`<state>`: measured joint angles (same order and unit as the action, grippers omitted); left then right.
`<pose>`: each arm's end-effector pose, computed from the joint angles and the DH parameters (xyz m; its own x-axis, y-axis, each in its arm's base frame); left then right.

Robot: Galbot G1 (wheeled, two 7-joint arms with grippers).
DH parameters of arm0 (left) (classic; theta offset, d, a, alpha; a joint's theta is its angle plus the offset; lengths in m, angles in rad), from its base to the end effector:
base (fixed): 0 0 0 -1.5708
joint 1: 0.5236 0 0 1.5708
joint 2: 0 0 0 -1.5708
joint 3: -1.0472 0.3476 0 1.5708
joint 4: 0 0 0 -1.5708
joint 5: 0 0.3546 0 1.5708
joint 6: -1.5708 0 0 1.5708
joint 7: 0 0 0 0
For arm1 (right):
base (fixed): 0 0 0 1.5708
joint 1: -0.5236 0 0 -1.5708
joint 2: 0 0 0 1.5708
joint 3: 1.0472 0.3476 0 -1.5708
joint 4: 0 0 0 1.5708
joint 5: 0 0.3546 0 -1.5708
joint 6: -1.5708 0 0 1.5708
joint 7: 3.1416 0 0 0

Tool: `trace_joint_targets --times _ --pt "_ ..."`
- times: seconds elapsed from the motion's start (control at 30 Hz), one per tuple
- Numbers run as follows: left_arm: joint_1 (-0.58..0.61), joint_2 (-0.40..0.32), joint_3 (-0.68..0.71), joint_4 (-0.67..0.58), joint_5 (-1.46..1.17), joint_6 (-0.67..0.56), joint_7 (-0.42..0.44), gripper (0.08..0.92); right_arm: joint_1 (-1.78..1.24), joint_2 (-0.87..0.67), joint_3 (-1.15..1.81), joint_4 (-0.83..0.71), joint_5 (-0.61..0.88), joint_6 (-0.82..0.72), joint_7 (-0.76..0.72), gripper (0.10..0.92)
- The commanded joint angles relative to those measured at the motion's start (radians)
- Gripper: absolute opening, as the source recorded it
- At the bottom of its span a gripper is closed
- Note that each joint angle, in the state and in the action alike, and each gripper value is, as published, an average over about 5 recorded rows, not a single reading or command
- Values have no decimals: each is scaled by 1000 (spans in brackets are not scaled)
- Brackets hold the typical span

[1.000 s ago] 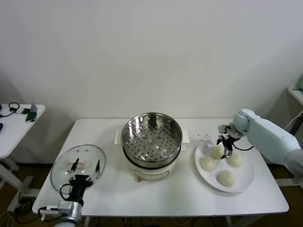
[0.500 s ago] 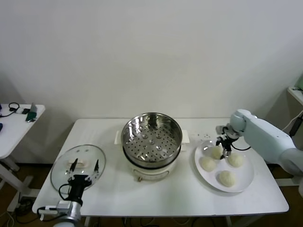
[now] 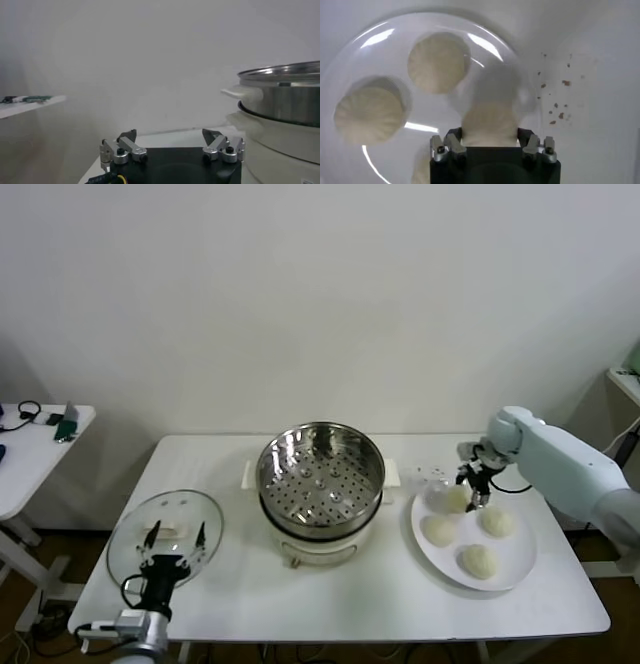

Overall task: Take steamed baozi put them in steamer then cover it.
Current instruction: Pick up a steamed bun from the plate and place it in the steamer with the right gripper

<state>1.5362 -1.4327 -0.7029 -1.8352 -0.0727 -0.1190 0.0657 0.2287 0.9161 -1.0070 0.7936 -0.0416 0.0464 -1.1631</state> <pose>0.1827 0.0956 -0.3737 -0.9945 -0.0559 0.0886 -0.0443 0.9908 0.1276 0.6027 -0.1627 -0.1725 -0.1359 -0.0643 0.9886 -0.9743 -0.1724 -0.1451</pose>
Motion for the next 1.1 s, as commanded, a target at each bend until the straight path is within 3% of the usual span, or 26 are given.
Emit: trace_joint_targets --times 0.03,0.2,0.5,0.8,1.1 --pt "10 6 0 -7 -5 4 -1 823 186 -8 -164 70 94 35 -2 720" --pt "24 14 12 -20 -16 16 -18 823 425 29 -362 159 174 102 -22 721" --pt "29 15 35 -51 -31 42 -33 823 629 168 -462 276 141 238 -34 722" --pt "39 15 51 -58 -30 49 -33 823 564 305 -397 414 -11 293 -31 727" --pt "54 44 52 -76 -41 52 -36 823 374 467 -294 288 -243 390 -12 722"
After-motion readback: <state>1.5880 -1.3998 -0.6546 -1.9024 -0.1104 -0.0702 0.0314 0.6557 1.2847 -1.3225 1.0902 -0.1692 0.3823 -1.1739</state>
